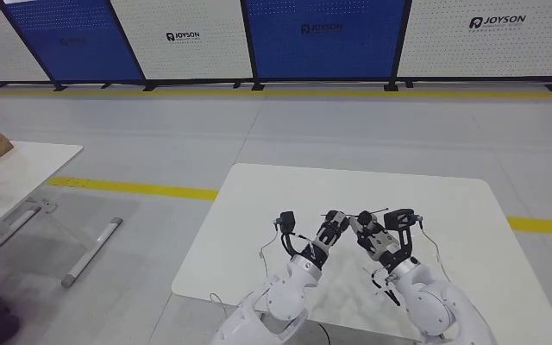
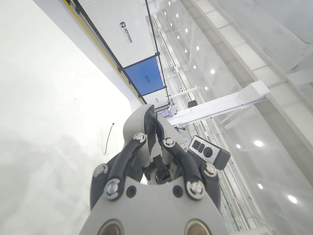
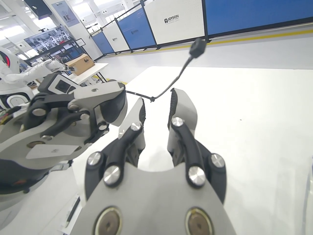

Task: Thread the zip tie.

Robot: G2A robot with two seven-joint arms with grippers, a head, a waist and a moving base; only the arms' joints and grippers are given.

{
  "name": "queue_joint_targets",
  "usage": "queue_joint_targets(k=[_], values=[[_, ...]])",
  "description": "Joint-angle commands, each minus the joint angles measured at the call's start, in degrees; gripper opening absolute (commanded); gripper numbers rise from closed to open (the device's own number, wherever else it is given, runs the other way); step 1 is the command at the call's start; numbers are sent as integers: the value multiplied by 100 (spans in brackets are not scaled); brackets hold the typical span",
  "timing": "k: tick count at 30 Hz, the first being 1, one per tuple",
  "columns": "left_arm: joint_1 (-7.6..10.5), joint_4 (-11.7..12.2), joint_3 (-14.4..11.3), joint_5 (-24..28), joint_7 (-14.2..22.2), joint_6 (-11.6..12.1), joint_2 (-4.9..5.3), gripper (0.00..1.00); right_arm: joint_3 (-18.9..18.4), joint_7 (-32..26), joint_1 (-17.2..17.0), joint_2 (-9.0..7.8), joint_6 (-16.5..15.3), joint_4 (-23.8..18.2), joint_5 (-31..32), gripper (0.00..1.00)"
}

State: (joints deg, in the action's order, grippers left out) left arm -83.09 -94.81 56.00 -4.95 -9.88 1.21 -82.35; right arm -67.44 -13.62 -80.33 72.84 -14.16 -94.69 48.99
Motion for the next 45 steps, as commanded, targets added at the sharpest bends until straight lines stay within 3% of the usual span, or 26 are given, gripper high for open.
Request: queue_joint_targets(k=[1,3,6,14,31,38,45], values=[[-2,-3,-4,-10,6,-3,0,0,4,5,3,0,-3,4,1,22],[-4,-6,-5,-17,12,-2,1,0,7,16,5,0,-3,8,2,18],[-9,-8,-12,-36,23,0,2,0,7,35,4,-2,-8,11,0,0],[-18,-29,-40,-66,27,16,0,0,2,36,6,-7,-19,16,-6,0],[-102,-187,-98,-134,100,350,12,0,87,-85,71,-14,-46,141,120,0],[-105,-214,-74,-129,89,358,17,0,101,-100,93,-17,-40,173,146,0],[-54,-125,-24,-170,-184,276,1,0,-4,-72,58,-27,-24,172,-32,0]])
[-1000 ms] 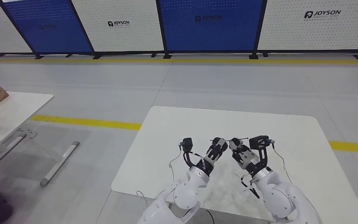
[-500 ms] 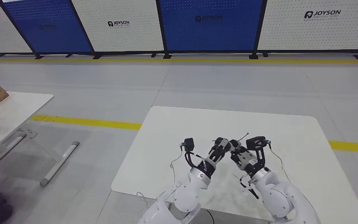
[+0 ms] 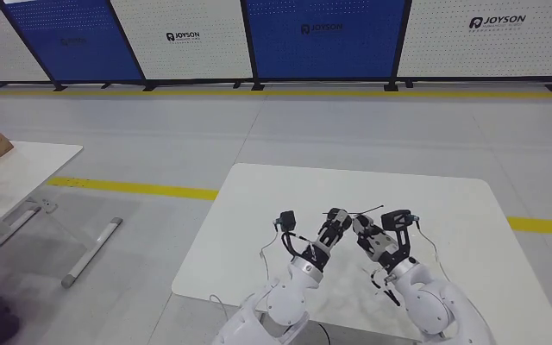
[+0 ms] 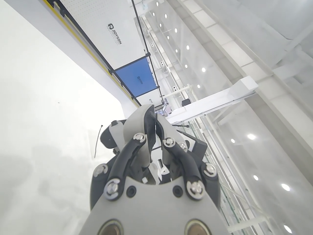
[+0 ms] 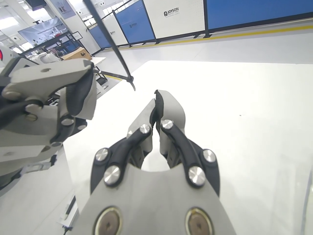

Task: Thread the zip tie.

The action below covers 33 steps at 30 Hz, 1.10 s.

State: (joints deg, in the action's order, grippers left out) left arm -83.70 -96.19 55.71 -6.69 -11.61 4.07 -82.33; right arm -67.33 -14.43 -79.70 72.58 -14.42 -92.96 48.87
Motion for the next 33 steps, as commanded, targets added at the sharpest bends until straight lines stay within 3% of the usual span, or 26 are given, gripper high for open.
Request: queue_joint_targets(k=[1,2,4,7,18,23,33], values=[[17,29,9,14,-16,-19,-3,0,-41,21,-16,-5,0,-7,-52,0],[23,39,10,21,-14,-22,-4,0,-59,28,-23,-7,-4,-12,-73,0],[28,53,13,32,-11,-26,-6,0,-89,31,-35,-12,-17,-30,-99,17],[30,69,11,41,2,-34,-8,0,-114,39,-60,-19,-27,-79,-108,22],[59,135,-36,6,-8,-76,-22,0,-70,44,-54,-23,-43,-120,-59,15],[82,172,-34,-50,-127,-104,-32,0,-66,-7,-70,-32,-67,-135,-28,31],[154,292,-126,-65,-91,-162,-60,0,-88,24,-97,-42,-46,-195,-19,25]])
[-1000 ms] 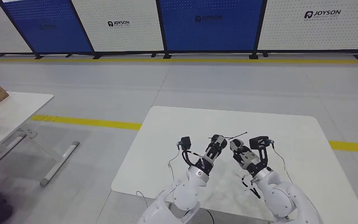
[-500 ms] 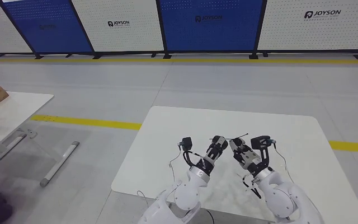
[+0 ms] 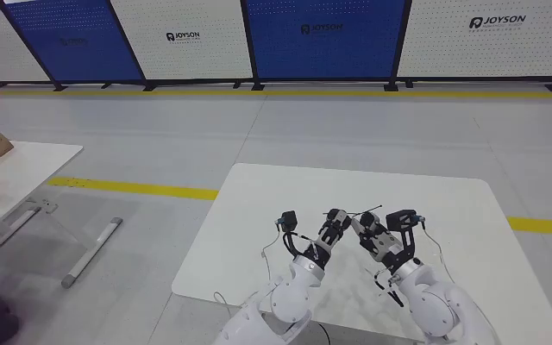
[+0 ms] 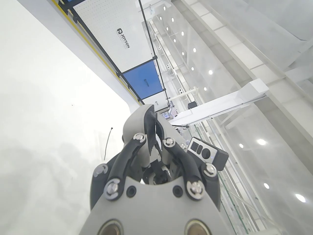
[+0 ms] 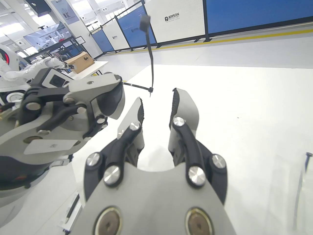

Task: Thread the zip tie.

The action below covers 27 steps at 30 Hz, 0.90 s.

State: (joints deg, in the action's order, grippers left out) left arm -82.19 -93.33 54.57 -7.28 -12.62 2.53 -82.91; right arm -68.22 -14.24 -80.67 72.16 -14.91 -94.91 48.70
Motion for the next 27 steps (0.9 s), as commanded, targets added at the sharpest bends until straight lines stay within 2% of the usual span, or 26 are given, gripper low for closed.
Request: queue_joint_targets(k=[1,3,6,7,9,27], values=[[5,14,-24,-13,14,-12,-4,0,2,8,1,0,4,1,-3,24],[8,28,-48,-29,20,-13,-9,0,3,19,6,0,11,3,-10,24],[7,38,-65,-43,25,-4,-12,0,7,32,11,0,17,8,-13,18],[5,38,-67,-48,25,0,-13,0,8,34,14,0,18,10,-13,15],[-4,29,-71,-60,28,8,-13,0,11,35,15,0,27,14,-15,0],[-121,-170,-76,-217,42,142,-1,0,118,-61,68,-1,2,102,54,0]])
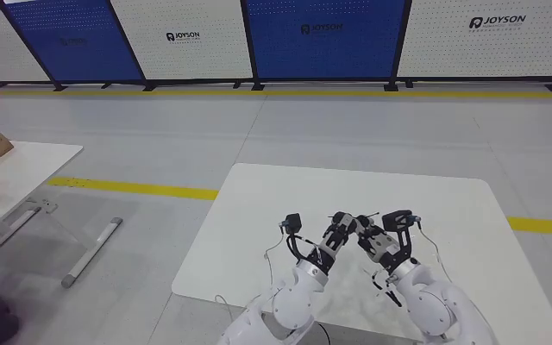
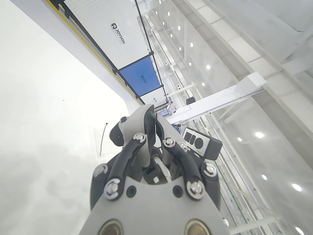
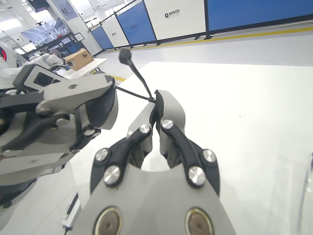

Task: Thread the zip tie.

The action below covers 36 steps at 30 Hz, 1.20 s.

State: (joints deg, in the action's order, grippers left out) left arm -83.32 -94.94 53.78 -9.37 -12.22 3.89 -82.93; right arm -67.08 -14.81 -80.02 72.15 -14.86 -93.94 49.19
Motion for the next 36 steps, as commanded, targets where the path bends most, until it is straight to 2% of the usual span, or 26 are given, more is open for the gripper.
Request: queue_joint_targets(k=[1,7,11,16,30,36], values=[[-14,-18,5,-15,4,13,3,0,10,-6,3,0,-4,9,8,0],[-58,-65,25,-31,23,84,12,0,40,-72,25,-2,-41,62,-8,0],[-103,-135,37,-48,48,166,21,0,61,-237,57,-2,-208,123,-257,0],[-180,-251,52,-94,65,232,37,0,74,-315,94,-6,-261,170,-326,0],[-446,-657,94,-294,152,369,97,0,145,-351,193,-4,-256,291,-396,0],[-494,-695,143,-300,122,383,113,0,174,-311,219,0,-222,292,-402,0]])
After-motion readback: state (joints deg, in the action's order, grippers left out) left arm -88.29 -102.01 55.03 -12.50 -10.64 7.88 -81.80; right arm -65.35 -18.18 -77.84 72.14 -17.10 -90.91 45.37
